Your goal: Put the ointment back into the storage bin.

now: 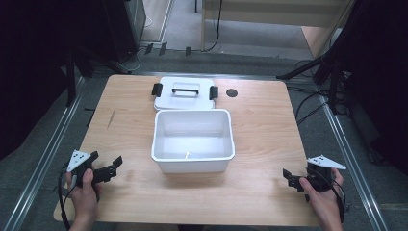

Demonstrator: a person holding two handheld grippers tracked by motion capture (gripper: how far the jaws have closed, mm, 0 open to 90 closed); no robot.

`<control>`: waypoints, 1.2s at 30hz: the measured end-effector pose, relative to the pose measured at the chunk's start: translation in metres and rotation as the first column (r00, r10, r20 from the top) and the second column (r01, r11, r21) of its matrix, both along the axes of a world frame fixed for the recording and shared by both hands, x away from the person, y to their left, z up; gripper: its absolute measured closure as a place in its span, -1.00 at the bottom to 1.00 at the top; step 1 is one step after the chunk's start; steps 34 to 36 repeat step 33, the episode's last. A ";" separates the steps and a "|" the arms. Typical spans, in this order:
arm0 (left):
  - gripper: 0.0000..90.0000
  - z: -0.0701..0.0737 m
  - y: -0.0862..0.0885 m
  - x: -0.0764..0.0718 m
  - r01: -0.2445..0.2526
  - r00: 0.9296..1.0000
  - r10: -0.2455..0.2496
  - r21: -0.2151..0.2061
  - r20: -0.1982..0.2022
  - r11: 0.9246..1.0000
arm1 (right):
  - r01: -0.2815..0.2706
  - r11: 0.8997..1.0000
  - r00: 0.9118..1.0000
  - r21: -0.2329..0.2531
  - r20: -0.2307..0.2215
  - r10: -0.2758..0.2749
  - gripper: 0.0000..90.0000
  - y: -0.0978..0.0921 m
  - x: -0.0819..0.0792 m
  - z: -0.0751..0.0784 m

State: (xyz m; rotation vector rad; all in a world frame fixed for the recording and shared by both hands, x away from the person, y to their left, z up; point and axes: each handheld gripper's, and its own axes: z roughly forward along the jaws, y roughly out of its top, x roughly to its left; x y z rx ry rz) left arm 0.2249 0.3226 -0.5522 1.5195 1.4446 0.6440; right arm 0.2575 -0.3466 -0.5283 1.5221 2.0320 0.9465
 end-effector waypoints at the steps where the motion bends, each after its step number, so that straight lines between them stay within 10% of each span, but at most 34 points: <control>1: -1.00 0.000 0.000 0.000 0.001 1.000 -0.001 0.000 0.001 1.000 | 0.005 1.000 1.000 0.004 0.013 -0.005 -1.00 -0.001 -0.002 -0.002; 13: -1.00 0.000 0.001 0.001 0.003 1.000 -0.003 -0.007 -0.008 1.000 | 0.054 0.996 0.991 0.077 0.116 -0.063 -1.00 -0.012 -0.021 -0.016; 22: -1.00 0.000 0.002 0.001 0.005 1.000 -0.005 -0.017 -0.007 1.000 | 0.118 0.973 0.974 0.198 0.170 -0.153 -0.93 -0.027 -0.027 -0.017; 36: -1.00 0.000 0.002 0.001 0.001 1.000 -0.002 -0.022 -0.016 1.000 | 0.137 0.977 0.974 0.166 0.155 -0.163 -0.74 -0.023 -0.024 -0.018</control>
